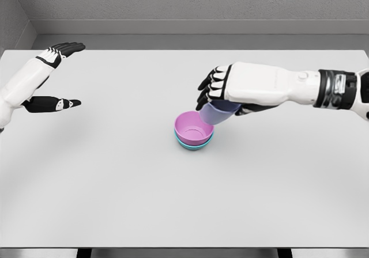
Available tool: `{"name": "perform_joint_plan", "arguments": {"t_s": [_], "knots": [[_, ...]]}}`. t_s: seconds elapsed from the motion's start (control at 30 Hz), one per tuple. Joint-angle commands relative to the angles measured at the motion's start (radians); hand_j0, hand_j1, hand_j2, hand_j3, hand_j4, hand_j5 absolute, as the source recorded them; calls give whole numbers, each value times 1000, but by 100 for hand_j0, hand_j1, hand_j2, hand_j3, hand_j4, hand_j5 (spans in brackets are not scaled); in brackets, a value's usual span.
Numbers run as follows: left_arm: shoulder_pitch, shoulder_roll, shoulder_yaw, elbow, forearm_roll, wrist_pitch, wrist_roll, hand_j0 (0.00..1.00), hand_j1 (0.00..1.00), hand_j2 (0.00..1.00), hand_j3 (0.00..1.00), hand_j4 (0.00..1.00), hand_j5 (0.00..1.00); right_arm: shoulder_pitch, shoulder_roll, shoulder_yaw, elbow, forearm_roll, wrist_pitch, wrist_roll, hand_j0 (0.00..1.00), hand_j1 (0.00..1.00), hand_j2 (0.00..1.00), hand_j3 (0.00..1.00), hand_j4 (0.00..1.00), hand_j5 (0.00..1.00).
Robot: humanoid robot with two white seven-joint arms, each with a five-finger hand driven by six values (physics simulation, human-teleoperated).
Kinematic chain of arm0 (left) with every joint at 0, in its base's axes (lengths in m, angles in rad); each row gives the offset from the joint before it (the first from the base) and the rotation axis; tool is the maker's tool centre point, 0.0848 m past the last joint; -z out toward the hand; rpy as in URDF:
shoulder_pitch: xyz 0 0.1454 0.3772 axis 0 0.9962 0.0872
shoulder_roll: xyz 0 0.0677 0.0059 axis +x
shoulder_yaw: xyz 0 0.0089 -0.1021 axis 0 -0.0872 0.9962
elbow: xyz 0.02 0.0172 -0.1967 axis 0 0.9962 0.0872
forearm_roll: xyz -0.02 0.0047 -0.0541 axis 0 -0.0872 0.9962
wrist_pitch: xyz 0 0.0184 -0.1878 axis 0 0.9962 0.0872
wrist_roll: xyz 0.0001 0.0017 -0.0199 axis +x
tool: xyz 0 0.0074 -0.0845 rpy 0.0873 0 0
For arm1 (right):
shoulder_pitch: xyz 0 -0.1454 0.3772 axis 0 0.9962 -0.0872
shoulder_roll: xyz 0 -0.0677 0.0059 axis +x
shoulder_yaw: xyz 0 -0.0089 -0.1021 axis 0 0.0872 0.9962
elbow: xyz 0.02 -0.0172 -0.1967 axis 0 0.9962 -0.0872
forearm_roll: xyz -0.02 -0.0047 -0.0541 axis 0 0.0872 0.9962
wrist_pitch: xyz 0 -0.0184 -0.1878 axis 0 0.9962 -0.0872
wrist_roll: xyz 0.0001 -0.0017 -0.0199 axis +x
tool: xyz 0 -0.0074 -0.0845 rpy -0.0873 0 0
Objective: Stacking bowl and cup with both arms
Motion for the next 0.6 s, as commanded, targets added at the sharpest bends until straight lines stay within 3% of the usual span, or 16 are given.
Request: {"name": "perform_joint_plan", "arguments": {"t_s": [0.0,0.57], "knots": [[0,-4,0,0,7,1,0,100,100,100,100,100,100,0,7,4,-5,-8,1,-2,71,71,71,71,71,71],[-3,-10,0,18,2,1,0,100,100,100,100,100,100,0,72,30,15,34,6,0,71,71,71,71,71,71]]}}
